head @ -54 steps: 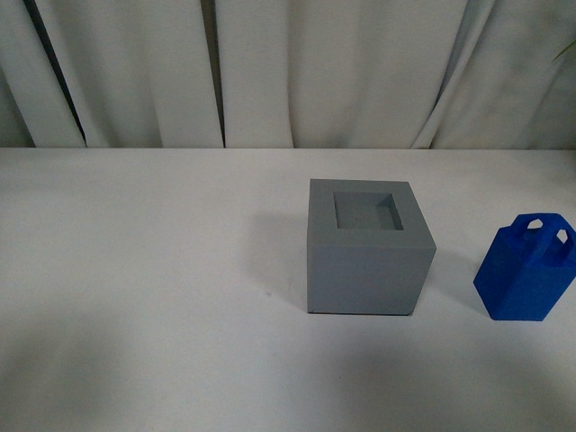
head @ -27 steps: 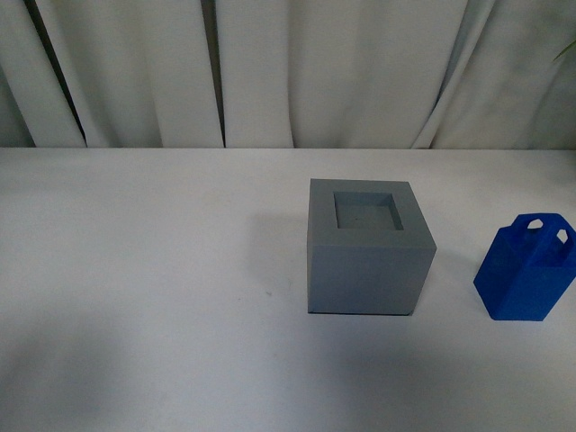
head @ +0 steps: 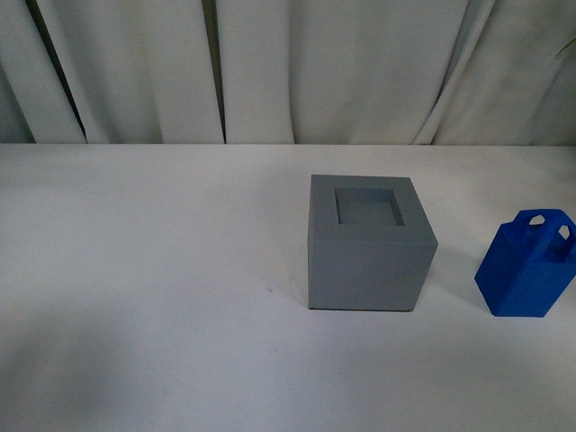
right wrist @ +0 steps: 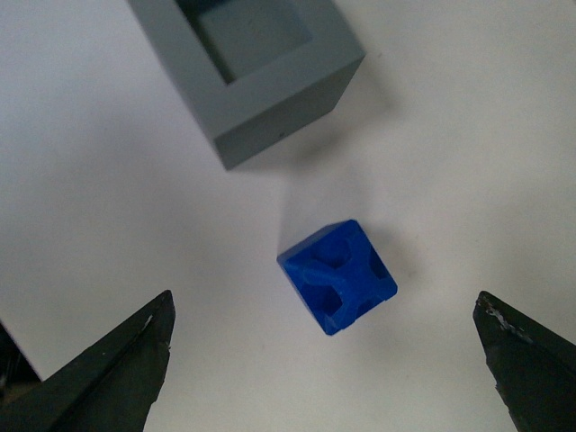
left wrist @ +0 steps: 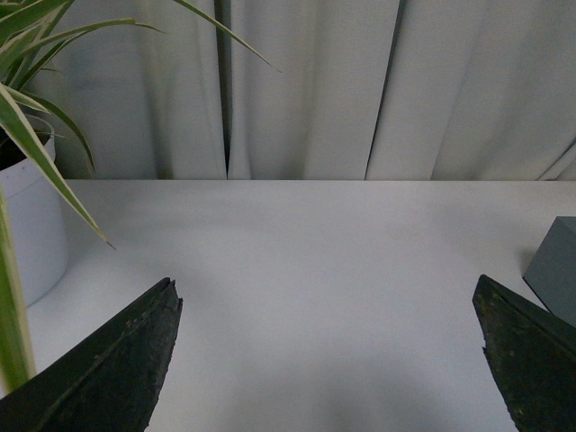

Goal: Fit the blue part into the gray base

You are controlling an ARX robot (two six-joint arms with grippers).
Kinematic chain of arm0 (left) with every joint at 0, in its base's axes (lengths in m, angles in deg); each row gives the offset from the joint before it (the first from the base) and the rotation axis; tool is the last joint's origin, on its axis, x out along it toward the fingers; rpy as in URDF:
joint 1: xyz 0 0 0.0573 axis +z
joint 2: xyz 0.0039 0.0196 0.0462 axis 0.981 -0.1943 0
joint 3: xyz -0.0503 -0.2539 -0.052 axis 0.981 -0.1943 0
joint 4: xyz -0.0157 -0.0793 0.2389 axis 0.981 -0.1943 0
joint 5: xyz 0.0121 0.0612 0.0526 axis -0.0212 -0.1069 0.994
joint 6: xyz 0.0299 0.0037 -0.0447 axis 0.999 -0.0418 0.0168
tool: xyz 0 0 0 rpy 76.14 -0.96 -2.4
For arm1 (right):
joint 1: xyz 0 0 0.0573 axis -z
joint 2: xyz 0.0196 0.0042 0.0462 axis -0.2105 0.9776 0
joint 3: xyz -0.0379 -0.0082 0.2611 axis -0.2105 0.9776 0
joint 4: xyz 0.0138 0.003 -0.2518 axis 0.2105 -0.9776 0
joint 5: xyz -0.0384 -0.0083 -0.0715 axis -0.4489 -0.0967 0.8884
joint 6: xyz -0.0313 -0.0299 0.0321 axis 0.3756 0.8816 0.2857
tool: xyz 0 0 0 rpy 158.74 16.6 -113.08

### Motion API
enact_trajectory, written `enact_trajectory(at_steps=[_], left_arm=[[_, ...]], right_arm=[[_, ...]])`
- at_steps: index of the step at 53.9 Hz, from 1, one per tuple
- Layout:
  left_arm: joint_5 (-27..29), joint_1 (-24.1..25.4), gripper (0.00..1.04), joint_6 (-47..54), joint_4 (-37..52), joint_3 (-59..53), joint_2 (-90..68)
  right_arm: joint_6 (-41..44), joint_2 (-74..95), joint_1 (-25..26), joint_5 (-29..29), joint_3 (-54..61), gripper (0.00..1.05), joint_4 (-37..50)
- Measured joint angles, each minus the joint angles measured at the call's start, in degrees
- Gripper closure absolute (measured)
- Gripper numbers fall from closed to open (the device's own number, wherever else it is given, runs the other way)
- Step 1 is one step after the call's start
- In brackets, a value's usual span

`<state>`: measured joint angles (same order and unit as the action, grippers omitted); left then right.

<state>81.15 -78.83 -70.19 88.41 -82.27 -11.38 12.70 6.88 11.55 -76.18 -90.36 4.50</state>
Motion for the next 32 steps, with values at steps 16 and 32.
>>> enact_trajectory(at_steps=[16, 32], left_arm=[[-0.02, 0.00, 0.06, 0.02, 0.00, 0.00, 0.00], [0.00, 0.00, 0.06, 0.02, 0.00, 0.00, 0.00]], right_arm=[[13.64, 14.38, -3.02, 10.32, -15.85, 0.07, -14.88], [17.64, 22.10, -5.42, 15.78, -19.63, 0.07, -16.57]])
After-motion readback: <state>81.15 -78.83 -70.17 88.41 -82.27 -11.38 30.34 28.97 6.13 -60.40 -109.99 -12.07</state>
